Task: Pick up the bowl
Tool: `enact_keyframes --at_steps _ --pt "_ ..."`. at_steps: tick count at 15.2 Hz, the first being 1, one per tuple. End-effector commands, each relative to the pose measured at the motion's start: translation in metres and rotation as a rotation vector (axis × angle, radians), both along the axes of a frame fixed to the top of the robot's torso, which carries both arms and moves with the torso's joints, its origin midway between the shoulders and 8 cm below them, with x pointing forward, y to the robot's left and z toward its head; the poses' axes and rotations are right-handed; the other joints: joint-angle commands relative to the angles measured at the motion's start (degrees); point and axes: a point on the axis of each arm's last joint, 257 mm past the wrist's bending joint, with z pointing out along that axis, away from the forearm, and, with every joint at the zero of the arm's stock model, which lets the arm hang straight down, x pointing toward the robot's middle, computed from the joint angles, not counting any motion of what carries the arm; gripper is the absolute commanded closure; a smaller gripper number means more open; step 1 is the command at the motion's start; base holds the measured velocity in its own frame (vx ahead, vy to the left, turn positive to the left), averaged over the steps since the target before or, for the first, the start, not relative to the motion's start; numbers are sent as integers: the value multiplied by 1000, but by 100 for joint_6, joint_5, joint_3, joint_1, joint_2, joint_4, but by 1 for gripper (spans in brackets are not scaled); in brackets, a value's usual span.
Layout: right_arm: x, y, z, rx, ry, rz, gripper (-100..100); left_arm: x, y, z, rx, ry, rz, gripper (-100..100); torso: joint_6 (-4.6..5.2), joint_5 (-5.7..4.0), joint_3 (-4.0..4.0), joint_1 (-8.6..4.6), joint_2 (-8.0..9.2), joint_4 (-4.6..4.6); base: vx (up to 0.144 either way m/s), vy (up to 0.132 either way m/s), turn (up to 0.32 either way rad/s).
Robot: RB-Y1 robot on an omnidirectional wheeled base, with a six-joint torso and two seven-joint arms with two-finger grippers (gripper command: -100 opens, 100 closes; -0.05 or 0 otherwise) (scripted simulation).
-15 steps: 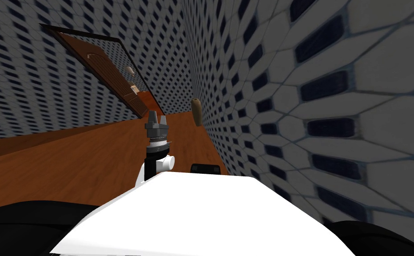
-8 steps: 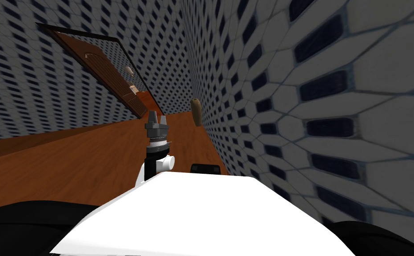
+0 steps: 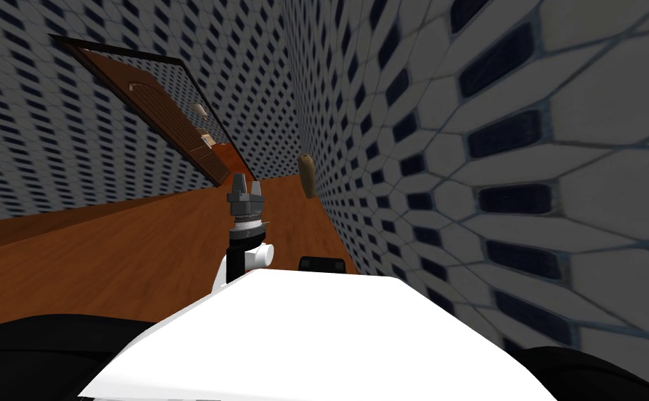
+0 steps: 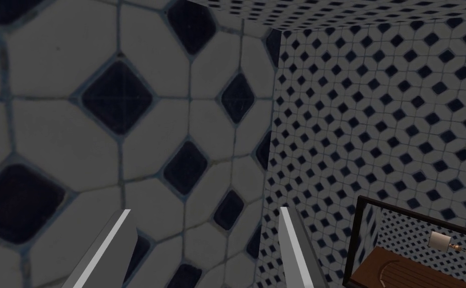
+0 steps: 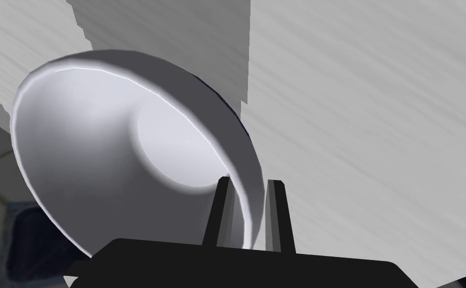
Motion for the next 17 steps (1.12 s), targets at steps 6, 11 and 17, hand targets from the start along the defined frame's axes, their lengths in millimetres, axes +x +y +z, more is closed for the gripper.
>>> enact_keyframes --at_steps 6,11,17 --pt "4 -12 12 -33 -2 -4 100 0 0 0 0 0 0 0 -5 5 -5 4 -4 -5 5 -2 -18" --pt "1 -22 24 -59 16 -1 100 0 0 0 0 0 0 0 -9 12 -10 10 -10 -11 5 -3 -22" --pt "-6 -31 31 -70 59 36 100 0 0 0 0 0 0 0 -13 18 -16 17 -15 -17 3 -1 -13"
